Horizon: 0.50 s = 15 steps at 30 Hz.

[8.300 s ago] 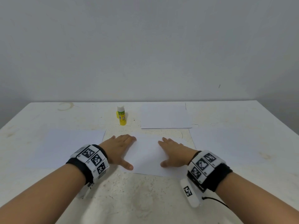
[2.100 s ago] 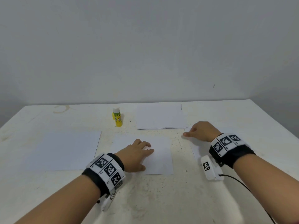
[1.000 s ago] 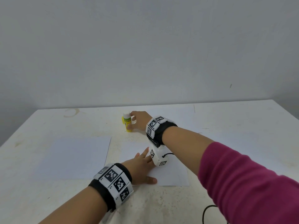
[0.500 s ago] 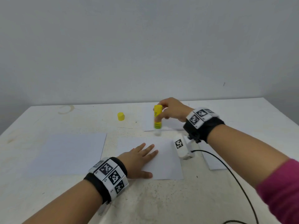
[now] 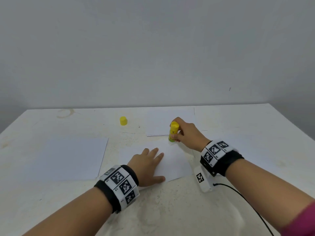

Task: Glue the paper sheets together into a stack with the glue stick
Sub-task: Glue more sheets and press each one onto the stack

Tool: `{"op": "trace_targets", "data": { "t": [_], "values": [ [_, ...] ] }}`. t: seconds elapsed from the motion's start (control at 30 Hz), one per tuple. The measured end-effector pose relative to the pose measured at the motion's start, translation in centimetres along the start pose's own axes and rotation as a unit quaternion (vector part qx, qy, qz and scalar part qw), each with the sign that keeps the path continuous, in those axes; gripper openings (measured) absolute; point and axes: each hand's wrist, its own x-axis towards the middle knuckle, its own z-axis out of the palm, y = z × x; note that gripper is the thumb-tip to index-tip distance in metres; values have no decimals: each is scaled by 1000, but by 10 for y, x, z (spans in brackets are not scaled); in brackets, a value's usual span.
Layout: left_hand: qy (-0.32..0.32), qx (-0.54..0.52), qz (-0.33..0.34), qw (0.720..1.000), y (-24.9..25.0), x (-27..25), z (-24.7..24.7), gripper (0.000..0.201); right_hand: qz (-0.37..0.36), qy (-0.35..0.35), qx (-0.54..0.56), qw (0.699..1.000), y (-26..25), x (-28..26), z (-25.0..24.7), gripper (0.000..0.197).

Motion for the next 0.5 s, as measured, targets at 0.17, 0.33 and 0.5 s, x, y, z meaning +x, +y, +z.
{"op": "trace_targets", "data": {
  "t": [0.17, 0.33, 0.5],
  "values": [
    [16, -11, 1, 1000, 2, 1, -1, 92, -3, -26, -45, 999, -1, -16, -5, 24],
    [16, -13, 6, 1000, -1, 2, -6, 89, -10, -63, -53, 997, 0, -47, -14, 21],
    [11, -1, 18, 1000, -8, 3, -13, 56, -10, -80, -59, 995, 3, -74, -19, 20]
  ]
}}
